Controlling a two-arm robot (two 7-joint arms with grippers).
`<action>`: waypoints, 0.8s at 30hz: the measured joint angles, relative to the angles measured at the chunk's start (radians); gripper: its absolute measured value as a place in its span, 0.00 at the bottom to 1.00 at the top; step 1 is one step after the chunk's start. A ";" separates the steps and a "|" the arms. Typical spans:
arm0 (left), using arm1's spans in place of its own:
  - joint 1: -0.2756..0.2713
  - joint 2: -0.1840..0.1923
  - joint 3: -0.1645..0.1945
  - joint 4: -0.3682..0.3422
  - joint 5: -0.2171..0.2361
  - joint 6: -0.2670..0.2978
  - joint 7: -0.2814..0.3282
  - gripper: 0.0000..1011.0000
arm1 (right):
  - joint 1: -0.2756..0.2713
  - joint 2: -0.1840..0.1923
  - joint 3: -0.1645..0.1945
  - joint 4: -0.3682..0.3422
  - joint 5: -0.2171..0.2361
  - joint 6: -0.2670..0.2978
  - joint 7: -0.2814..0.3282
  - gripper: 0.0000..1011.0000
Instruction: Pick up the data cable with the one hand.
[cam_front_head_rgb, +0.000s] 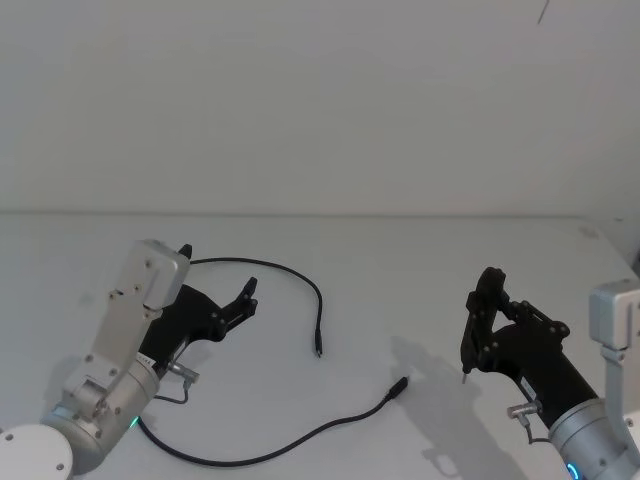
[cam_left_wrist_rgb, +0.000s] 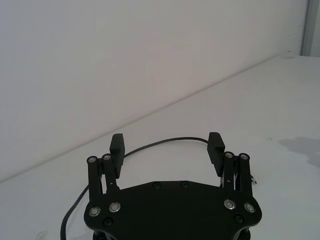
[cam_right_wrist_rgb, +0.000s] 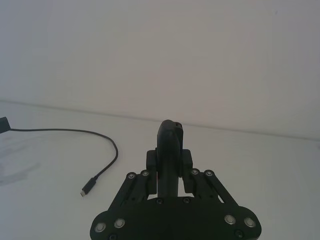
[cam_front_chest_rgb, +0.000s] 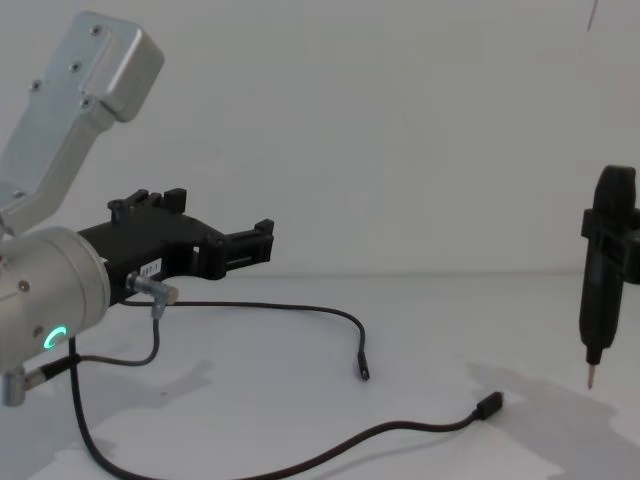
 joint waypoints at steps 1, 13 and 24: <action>0.000 0.000 0.000 0.000 0.000 0.000 0.000 0.99 | 0.000 0.000 0.000 0.000 0.000 0.000 0.000 0.28; 0.000 0.000 0.000 0.000 0.000 0.000 -0.001 0.99 | 0.000 0.000 0.000 0.000 0.000 0.000 0.000 0.28; -0.004 0.006 -0.007 -0.004 -0.037 -0.006 -0.063 0.99 | 0.000 0.000 0.000 0.000 0.000 0.000 0.000 0.28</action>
